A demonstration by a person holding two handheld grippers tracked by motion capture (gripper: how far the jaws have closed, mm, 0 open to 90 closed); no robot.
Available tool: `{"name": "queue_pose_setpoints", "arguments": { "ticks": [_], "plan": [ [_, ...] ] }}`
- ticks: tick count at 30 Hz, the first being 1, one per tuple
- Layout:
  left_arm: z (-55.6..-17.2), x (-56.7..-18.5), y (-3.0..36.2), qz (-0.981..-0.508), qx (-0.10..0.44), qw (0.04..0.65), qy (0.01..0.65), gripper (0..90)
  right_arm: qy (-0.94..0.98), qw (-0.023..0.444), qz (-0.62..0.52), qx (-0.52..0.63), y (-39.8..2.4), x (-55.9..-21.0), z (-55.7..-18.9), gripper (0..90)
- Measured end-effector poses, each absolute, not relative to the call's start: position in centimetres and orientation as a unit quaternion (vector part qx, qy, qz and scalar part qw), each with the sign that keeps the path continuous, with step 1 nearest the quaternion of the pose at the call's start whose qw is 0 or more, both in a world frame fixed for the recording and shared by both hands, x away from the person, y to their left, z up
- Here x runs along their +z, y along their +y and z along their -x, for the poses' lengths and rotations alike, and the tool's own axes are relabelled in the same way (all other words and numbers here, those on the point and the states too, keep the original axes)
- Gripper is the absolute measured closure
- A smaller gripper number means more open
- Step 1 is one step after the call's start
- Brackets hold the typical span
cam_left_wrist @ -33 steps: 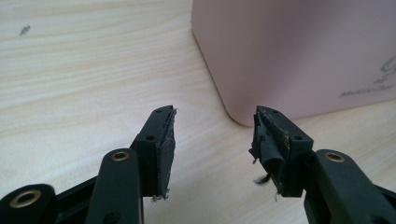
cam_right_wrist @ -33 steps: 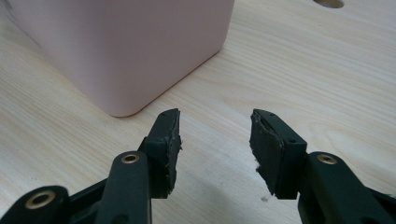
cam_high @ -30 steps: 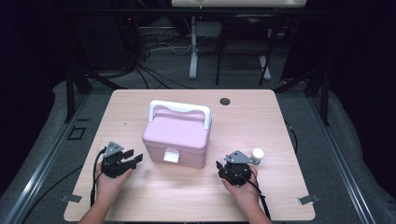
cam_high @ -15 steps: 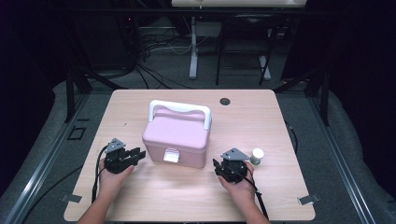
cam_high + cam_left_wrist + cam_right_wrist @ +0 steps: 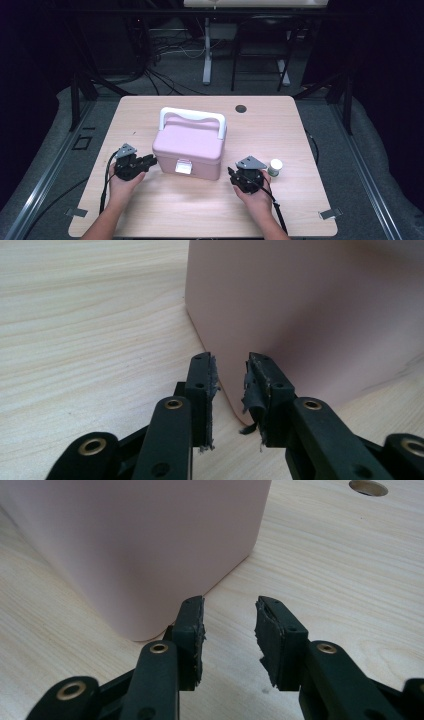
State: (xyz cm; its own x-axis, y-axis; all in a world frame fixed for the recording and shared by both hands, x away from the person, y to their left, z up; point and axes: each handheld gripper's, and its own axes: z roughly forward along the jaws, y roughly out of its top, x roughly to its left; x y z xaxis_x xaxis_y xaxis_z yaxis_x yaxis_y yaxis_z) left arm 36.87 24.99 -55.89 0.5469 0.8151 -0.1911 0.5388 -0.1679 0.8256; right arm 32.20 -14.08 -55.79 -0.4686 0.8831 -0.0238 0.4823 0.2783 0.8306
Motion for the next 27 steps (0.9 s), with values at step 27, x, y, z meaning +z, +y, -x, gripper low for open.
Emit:
{"name": "queue_pose_setpoints", "arguments": {
  "ticks": [27],
  "plan": [
    [-35.9,-54.9,22.5,-0.758,0.139,0.470,0.431,83.1,0.755,0.231,-0.453,0.413,-14.5,-55.6,-33.0,80.7]
  ]
}}
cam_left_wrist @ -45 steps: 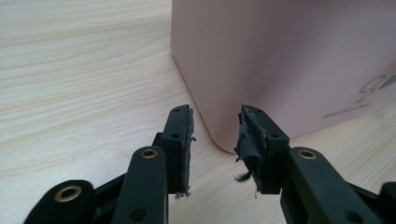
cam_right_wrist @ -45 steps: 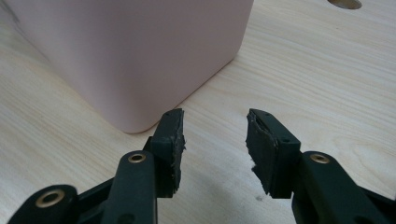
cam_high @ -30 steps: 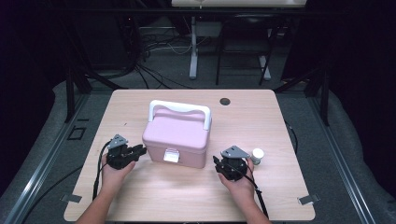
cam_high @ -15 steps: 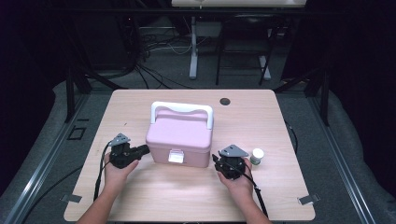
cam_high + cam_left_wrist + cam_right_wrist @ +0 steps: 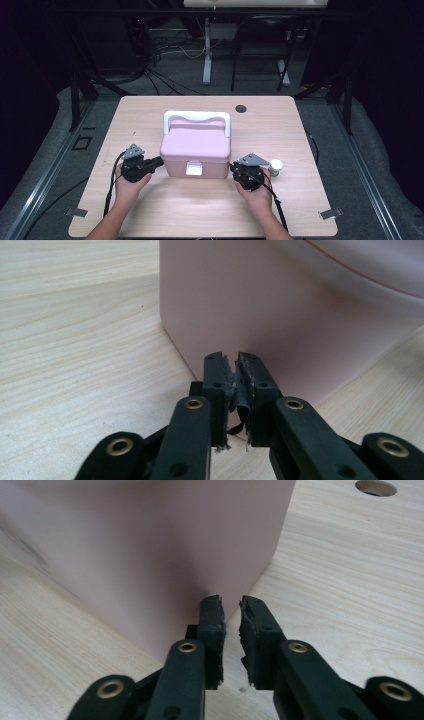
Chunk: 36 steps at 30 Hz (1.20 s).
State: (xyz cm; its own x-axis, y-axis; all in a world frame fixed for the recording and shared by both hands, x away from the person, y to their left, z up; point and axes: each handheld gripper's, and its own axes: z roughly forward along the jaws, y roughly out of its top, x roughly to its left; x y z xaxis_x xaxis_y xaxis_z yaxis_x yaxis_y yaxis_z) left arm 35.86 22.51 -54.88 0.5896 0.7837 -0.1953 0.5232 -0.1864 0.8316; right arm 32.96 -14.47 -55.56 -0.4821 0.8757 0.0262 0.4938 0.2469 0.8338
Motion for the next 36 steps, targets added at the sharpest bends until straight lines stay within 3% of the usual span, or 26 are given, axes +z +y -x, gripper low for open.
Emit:
{"name": "queue_pose_setpoints", "arguments": {
  "ticks": [5,36],
  "plan": [
    [-35.4,-54.7,21.9,-0.763,0.146,0.464,0.424,89.3,0.760,0.231,-0.448,0.410,-14.3,-55.5,-32.8,89.9],
    [-33.1,-54.5,21.5,-0.774,0.120,0.463,0.414,90.0,0.782,0.233,-0.427,0.389,-15.1,-55.0,-30.5,90.0]
  ]
}}
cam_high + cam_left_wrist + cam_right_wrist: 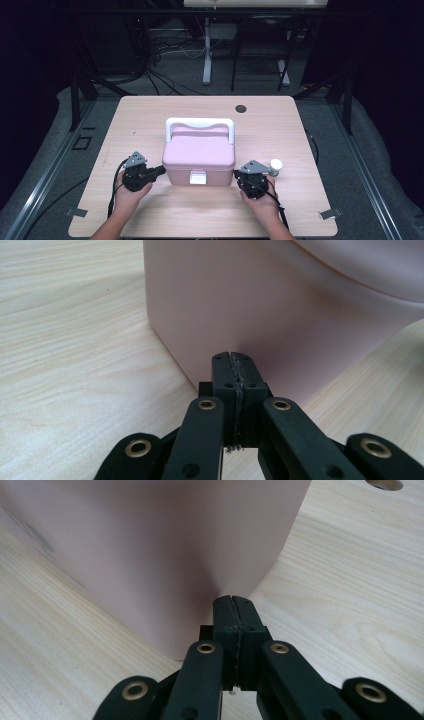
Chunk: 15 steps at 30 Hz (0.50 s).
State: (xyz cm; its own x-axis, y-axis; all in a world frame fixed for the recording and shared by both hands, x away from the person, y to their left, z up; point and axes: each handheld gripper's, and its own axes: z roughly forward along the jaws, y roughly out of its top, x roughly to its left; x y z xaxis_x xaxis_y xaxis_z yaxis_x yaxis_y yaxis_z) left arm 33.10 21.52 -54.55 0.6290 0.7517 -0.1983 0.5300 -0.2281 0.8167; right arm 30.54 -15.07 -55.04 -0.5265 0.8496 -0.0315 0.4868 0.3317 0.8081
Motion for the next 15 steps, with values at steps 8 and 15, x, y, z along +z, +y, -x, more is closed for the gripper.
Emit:
{"name": "queue_pose_setpoints", "arguments": {
  "ticks": [8,15],
  "plan": [
    [-32.4,-54.5,21.4,-0.776,0.117,0.463,0.412,90.0,0.789,0.229,-0.423,0.382,-15.3,-54.9,-29.9,90.0],
    [-31.7,-54.5,21.3,-0.775,0.115,0.463,0.414,90.0,0.794,0.232,-0.420,0.374,-15.3,-54.7,-29.2,90.0]
  ]
}}
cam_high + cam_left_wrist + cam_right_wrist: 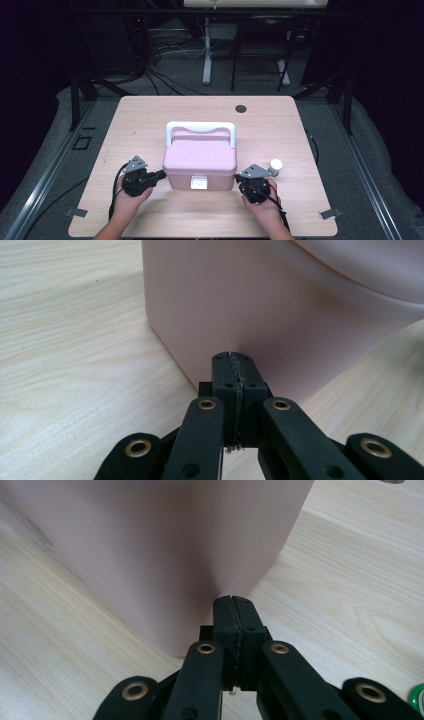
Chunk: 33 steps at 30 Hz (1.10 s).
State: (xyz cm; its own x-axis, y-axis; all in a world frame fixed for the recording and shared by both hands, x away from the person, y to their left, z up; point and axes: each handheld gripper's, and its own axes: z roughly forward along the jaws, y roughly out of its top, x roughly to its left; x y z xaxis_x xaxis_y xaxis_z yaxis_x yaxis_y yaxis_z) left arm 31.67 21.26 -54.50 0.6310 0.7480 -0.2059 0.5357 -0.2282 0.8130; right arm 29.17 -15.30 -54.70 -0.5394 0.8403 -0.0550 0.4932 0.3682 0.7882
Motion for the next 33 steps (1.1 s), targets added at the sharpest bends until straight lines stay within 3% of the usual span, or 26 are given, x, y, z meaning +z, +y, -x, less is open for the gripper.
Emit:
{"name": "queue_pose_setpoints", "arguments": {
  "ticks": [33],
  "plan": [
    [-28.0,-54.4,21.2,-0.788,0.091,0.463,0.395,90.0,0.809,0.213,-0.407,0.369,-16.2,-54.4,-25.1,90.0]
  ]
}}
